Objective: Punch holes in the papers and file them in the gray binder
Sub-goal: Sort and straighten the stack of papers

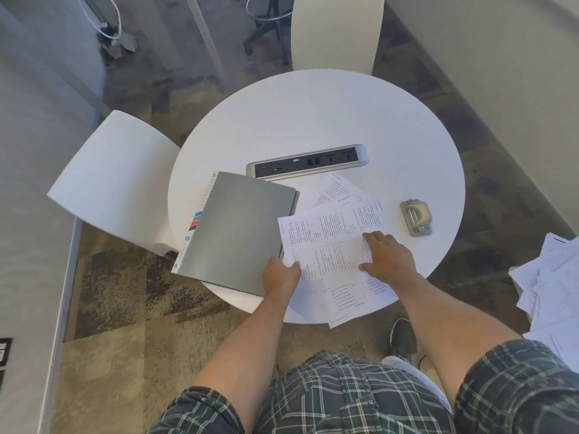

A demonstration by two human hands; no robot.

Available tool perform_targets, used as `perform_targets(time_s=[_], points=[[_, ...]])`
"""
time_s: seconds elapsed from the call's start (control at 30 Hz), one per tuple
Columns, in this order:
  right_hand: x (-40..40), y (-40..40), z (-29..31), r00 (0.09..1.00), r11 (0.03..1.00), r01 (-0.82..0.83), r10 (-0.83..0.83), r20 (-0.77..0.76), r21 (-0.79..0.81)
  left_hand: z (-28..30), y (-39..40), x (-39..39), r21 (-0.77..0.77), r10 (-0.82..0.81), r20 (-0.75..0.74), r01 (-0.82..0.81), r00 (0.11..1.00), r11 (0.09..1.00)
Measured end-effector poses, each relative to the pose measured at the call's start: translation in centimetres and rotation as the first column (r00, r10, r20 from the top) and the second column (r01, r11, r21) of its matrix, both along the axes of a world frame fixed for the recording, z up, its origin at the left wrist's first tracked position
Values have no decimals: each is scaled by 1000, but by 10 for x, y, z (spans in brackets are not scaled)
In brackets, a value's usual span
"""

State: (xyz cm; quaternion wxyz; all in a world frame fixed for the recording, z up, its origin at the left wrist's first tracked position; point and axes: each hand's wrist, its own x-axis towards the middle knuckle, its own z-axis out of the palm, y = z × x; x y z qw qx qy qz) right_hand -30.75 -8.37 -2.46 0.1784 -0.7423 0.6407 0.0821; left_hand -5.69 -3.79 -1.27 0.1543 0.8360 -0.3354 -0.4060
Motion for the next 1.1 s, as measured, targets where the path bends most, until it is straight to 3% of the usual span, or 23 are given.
perform_targets(time_s=[0.13,0.33,0.47,0.6,0.7,0.8,0.9,1.0,1.1], points=[[-3,-1,-3,1000,1000,-9,9,6,-13,-6,2,2,-53,90,-49,-93,995,994],[-6,-1,-8,1000,1000,-22,22,22,-8,-9,1,3,-97,34,-217,-56,975,994],[0,0,-6,999,997,-53,53,7,-62,-4,-1,4,-70,154,-433,-203,888,977],[20,13,4,955,966,-194,226,192,-169,4,-4,1,-16,270,-585,-344,765,939],[34,18,15,891,877,-355,422,166,-326,10,-6,-1,30,308,-694,-401,651,916],[40,14,24,856,775,-407,508,93,-483,16,-3,-2,43,248,-765,-337,594,940],[39,9,35,924,795,-249,366,110,-553,16,0,0,36,177,-705,-215,687,976],[35,8,40,962,824,-48,191,197,-564,10,-1,0,63,124,-488,-107,864,992],[29,13,43,959,850,97,60,277,-518,0,4,0,46,30,-301,-16,953,999]])
